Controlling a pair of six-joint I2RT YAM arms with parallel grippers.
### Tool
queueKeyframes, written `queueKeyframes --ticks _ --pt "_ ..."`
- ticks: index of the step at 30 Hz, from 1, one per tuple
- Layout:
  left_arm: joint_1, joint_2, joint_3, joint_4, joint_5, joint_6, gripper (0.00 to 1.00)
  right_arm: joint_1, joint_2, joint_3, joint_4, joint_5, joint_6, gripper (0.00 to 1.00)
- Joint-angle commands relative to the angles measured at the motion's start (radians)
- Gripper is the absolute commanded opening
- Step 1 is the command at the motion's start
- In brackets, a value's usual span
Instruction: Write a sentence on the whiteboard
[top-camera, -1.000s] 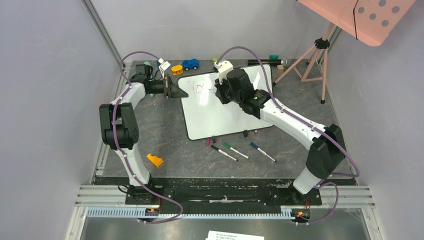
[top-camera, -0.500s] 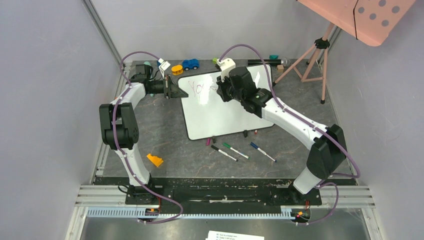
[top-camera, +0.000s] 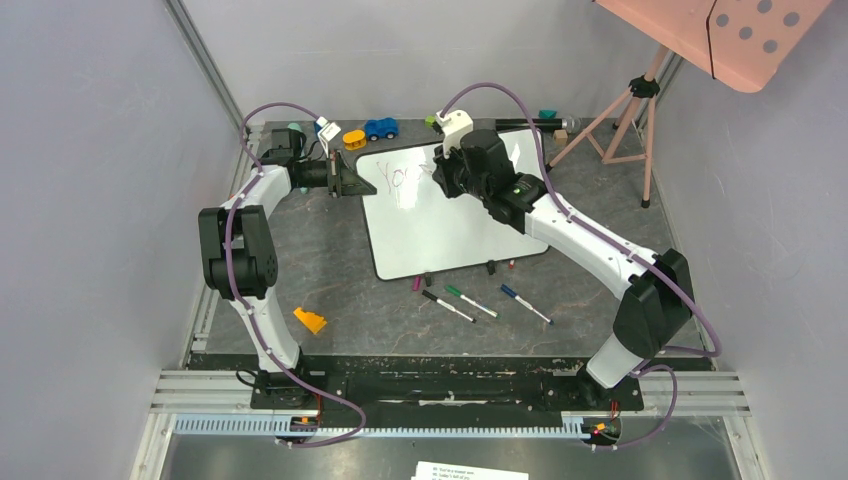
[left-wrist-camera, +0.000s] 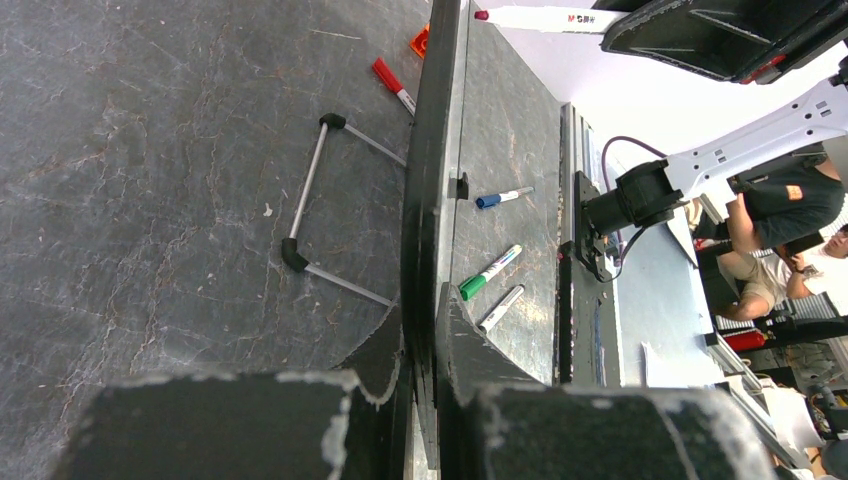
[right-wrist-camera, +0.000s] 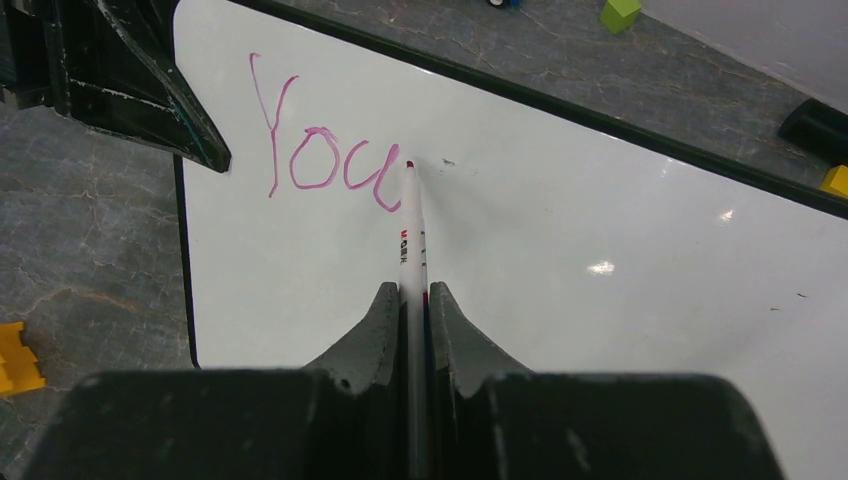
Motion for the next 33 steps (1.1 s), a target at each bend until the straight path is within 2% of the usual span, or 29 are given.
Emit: queueKeyframes --ticks 1,19,33 --pt "-0.062 0.045 -0.032 -0.025 -0.276 0.178 0.02 -0.004 -0.031 0.037 0.058 0.010 -0.010 0.00" --pt "-0.063 0.052 -0.024 -0.041 -0.273 0.186 0.02 -0.029 0.055 0.094 0.043 0.025 -0.006 0.00" --pt "-0.063 0.052 -0.024 -0.041 -0.272 0.187 0.02 -0.033 0.003 0.002 0.052 0.030 0.015 0.00"
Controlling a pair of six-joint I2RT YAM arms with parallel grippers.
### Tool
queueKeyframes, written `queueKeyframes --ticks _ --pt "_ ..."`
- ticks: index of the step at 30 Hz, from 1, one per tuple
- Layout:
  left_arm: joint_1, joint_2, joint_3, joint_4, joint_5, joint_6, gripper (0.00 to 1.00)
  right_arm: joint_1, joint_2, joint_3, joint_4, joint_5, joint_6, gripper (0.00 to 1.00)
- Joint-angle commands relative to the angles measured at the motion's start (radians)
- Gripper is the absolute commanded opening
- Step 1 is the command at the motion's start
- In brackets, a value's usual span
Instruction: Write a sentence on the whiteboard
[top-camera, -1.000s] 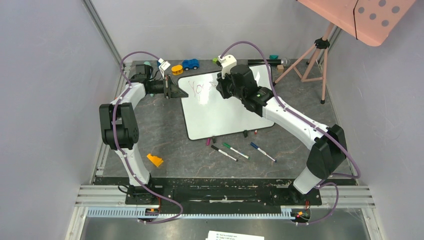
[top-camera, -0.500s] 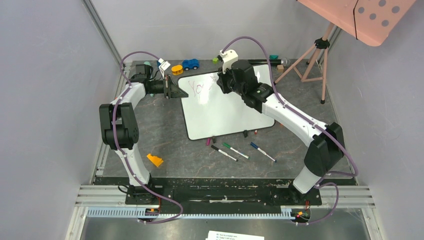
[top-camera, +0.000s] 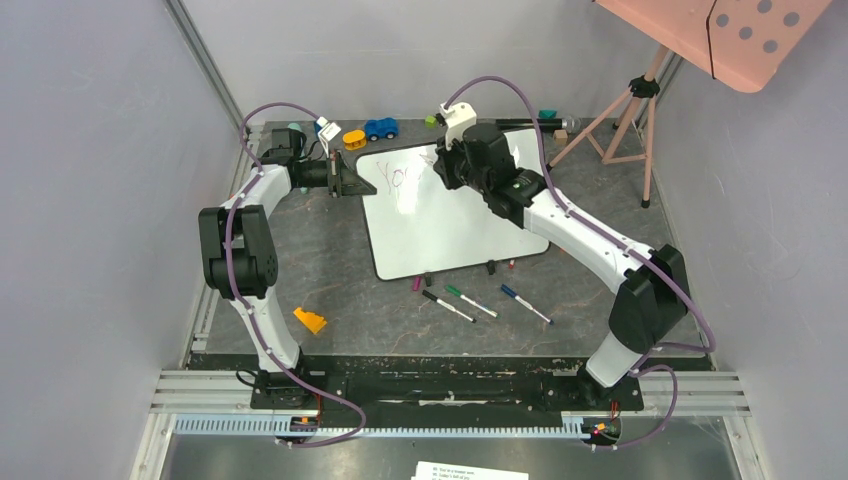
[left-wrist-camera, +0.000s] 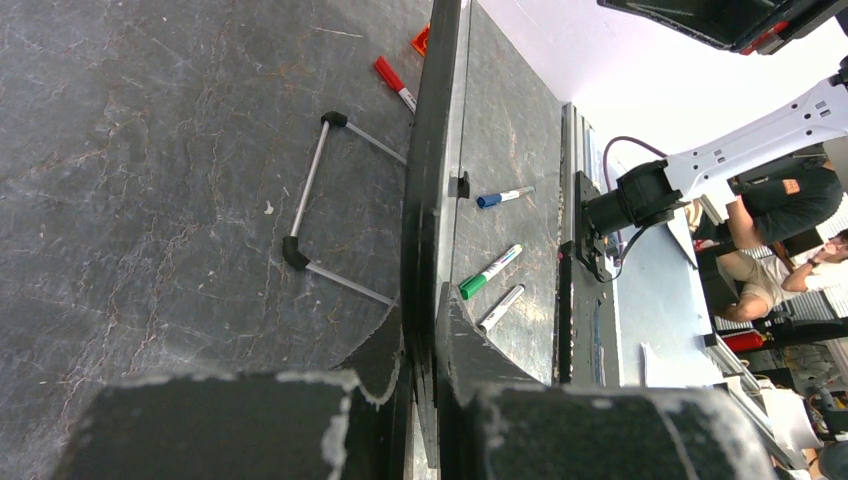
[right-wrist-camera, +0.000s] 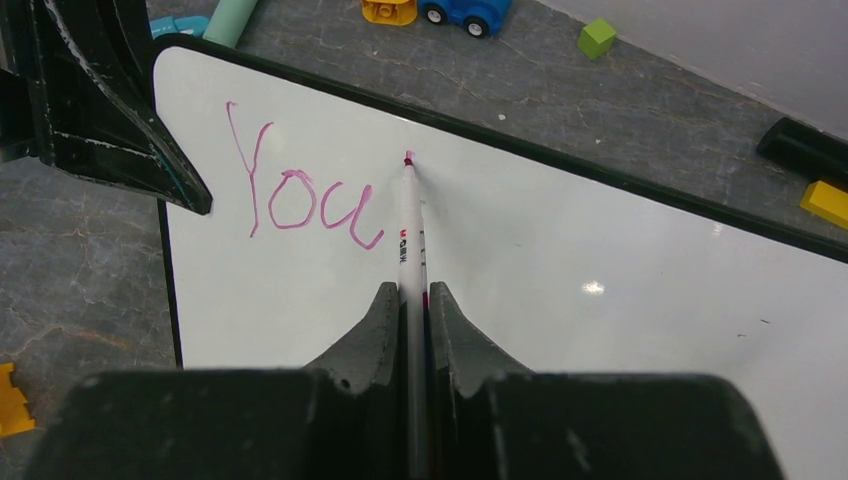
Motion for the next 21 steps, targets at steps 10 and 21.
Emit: queueKeyframes --ticks 10,21 --pt "-0.062 0.048 -0.030 -0.026 -0.267 0.184 0.02 -0.007 -0.060 -0.031 0.013 -0.032 0.014 0.00" --pt "-0.062 0.048 -0.032 -0.026 -0.266 0.185 0.02 -0.007 -0.260 -0.221 0.205 -0.084 -0.003 0.00"
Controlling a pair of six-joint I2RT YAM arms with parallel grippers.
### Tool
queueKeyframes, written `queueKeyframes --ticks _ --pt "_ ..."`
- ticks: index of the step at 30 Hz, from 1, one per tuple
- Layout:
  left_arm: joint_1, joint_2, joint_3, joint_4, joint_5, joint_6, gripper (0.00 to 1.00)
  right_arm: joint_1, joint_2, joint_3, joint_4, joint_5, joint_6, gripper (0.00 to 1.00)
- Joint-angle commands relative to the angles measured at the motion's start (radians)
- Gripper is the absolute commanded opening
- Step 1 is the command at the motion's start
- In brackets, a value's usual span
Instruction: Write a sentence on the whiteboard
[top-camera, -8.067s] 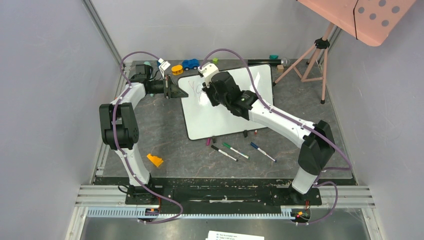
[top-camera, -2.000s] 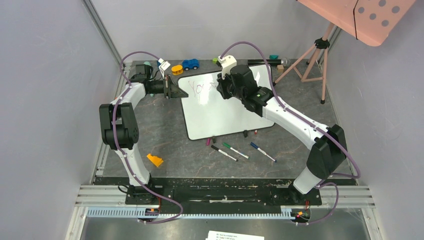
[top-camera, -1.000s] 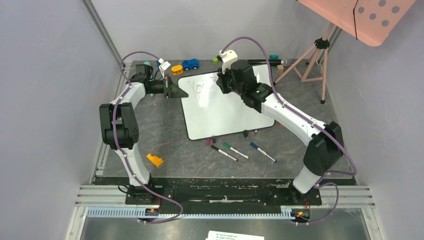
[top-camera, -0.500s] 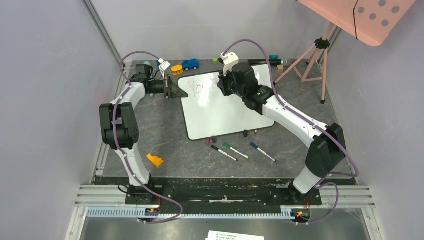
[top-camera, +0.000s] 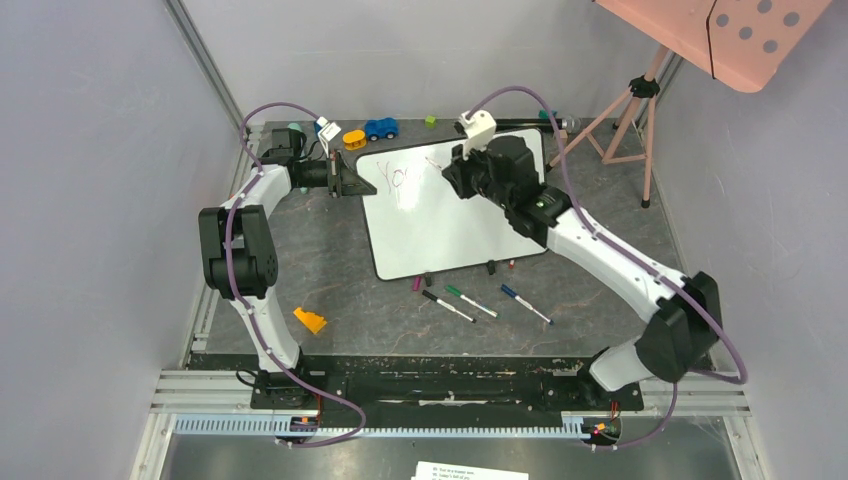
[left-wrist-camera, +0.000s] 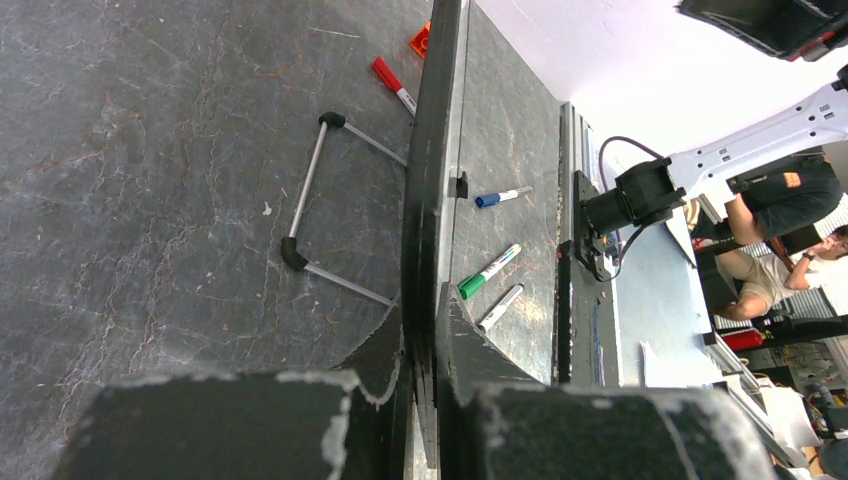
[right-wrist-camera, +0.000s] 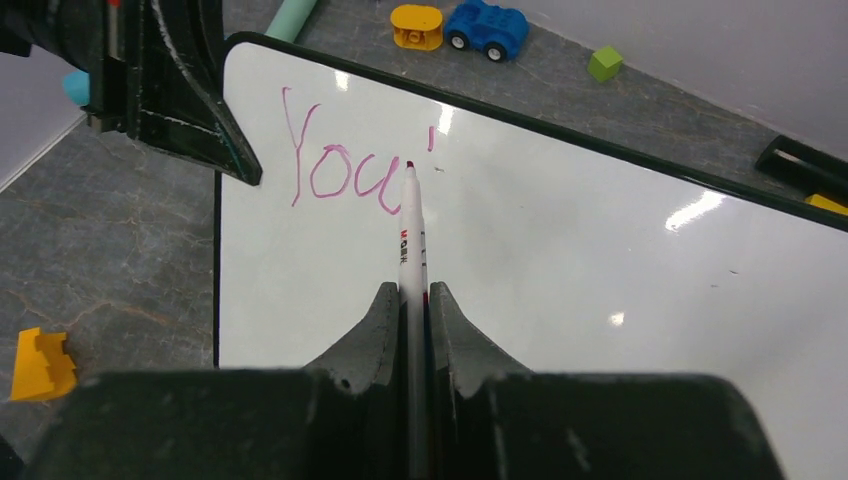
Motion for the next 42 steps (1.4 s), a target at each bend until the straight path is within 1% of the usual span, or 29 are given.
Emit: queueKeyframes --ticks 1,5,9,11,13,16,22,31,42 --pt "-0.062 0.046 -0.032 -0.026 -0.270 0.183 0.02 -0.003 -0.131 -0.103 0.152 -0.017 -0.008 0.00" --pt "-0.062 0.047 -0.032 -0.026 -0.270 0.184 0.02 -0.004 -0.109 -0.100 0.085 0.003 0.014 0.00" --pt "-0.062 0.047 -0.032 -0.026 -0.270 0.184 0.02 -0.003 -0.110 -0.126 0.090 0.055 0.090 0.00" --pt "-0.062 0.046 -0.033 -0.025 -0.271 0.185 0.02 -0.002 -0.090 -0.074 0.031 0.006 0.063 0.00" --pt "-0.062 0.045 -0.033 -0.026 -0.271 0.185 0.02 0.006 -0.069 -0.034 -0.025 0.034 0.070 0.00" --pt "-0.062 0.046 -0.034 -0.026 -0.271 0.185 0.02 0.025 -0.064 -0.010 -0.059 0.118 0.062 0.00" --pt "-0.062 0.048 -0.032 -0.026 -0.270 0.185 0.02 0.030 0.017 0.132 -0.182 0.144 0.035 0.00" --pt "-0.062 0.046 -0.033 -0.026 -0.270 0.184 0.02 0.032 0.075 0.204 -0.204 0.160 0.008 0.00" --pt "-0.062 0.044 -0.035 -0.026 -0.271 0.187 0.02 0.032 0.098 0.190 -0.170 0.136 -0.004 0.00"
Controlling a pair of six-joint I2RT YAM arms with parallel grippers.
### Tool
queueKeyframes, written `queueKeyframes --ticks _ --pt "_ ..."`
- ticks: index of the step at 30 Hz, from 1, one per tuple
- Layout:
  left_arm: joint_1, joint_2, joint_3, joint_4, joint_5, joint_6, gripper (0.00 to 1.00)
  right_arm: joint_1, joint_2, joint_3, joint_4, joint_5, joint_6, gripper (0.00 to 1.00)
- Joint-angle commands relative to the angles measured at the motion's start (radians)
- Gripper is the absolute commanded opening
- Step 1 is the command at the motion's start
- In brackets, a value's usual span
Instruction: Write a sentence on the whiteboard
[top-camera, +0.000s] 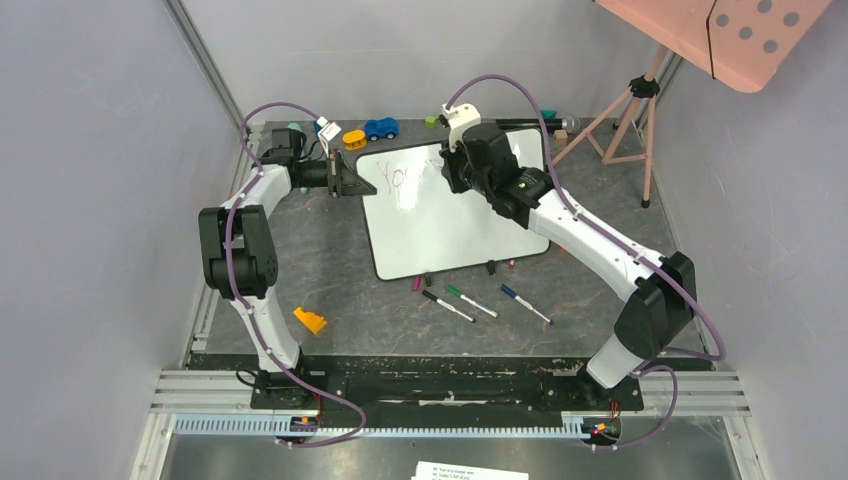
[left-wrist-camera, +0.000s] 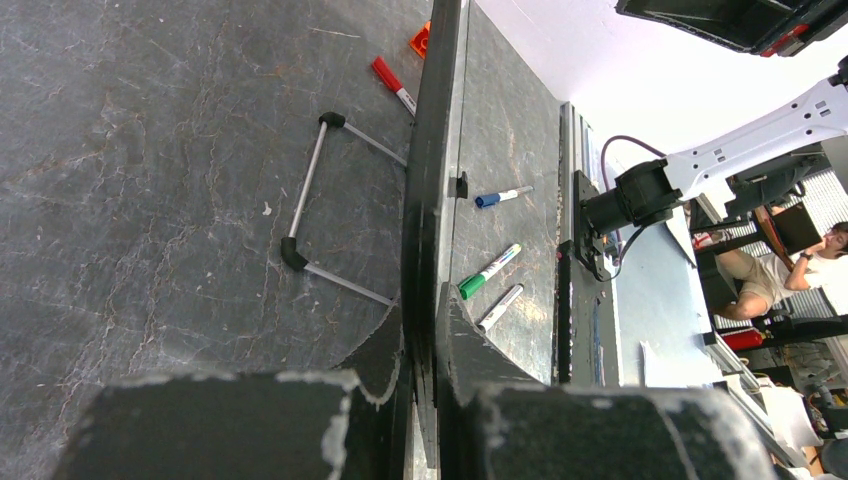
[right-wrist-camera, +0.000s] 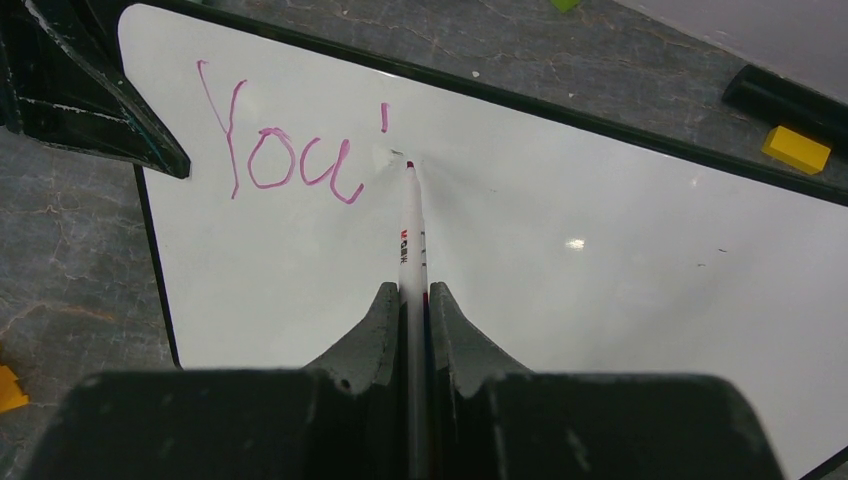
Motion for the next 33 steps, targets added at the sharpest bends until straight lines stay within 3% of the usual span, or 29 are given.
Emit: queueKeyframes --ticks 1,20,33 --pt "-0.062 0.044 -0.035 -0.025 -0.271 0.187 0.02 0.005 0.003 0.027 0.043 -0.006 -0.019 0.00" --pt "-0.063 0.044 -0.036 -0.025 -0.271 0.189 0.02 0.004 0.040 0.016 0.061 -0.013 -0.035 0.00" --pt "-0.064 0.043 -0.037 -0.026 -0.271 0.189 0.02 0.001 0.040 0.022 0.037 0.084 -0.041 0.00"
